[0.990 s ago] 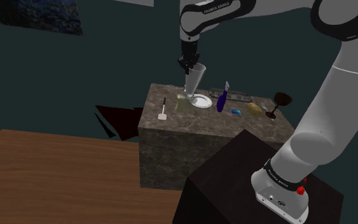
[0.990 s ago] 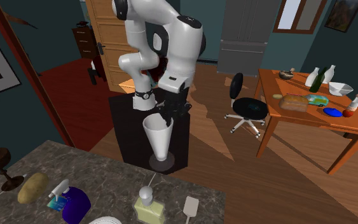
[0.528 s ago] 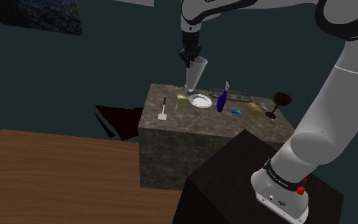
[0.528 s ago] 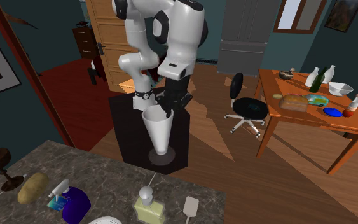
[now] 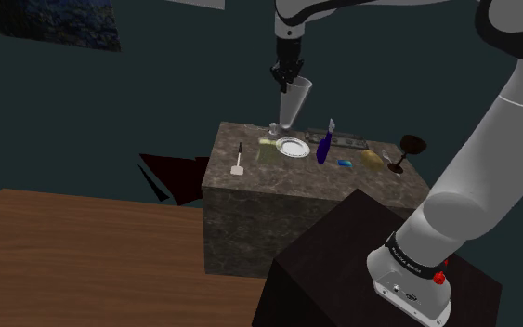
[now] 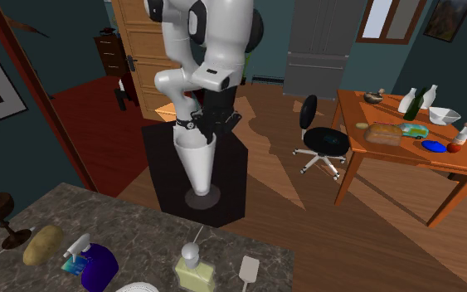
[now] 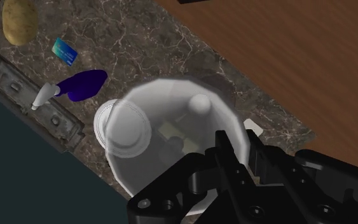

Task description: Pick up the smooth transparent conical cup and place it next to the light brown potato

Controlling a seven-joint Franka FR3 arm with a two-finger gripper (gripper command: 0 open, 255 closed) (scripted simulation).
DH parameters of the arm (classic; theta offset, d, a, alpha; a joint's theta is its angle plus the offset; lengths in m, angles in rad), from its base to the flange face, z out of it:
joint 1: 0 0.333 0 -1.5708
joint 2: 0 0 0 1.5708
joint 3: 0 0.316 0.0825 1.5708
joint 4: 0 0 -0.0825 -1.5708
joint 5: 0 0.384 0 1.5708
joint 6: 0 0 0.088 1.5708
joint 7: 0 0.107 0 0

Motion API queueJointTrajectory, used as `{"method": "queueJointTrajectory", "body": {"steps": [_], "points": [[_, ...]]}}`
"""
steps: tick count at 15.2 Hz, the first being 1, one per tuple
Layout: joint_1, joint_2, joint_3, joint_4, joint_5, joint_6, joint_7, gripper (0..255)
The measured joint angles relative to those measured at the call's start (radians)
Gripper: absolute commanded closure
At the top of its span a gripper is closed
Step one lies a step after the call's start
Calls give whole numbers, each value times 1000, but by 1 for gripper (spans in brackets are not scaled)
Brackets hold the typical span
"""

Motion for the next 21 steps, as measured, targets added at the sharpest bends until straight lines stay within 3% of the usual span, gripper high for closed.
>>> {"method": "queueJointTrajectory", "body": {"steps": [12,21], "points": [[-124,-237,-130,-291,-15,95,-234,255],[-218,-338,-257,-390,-53,131,-434,255]]}}
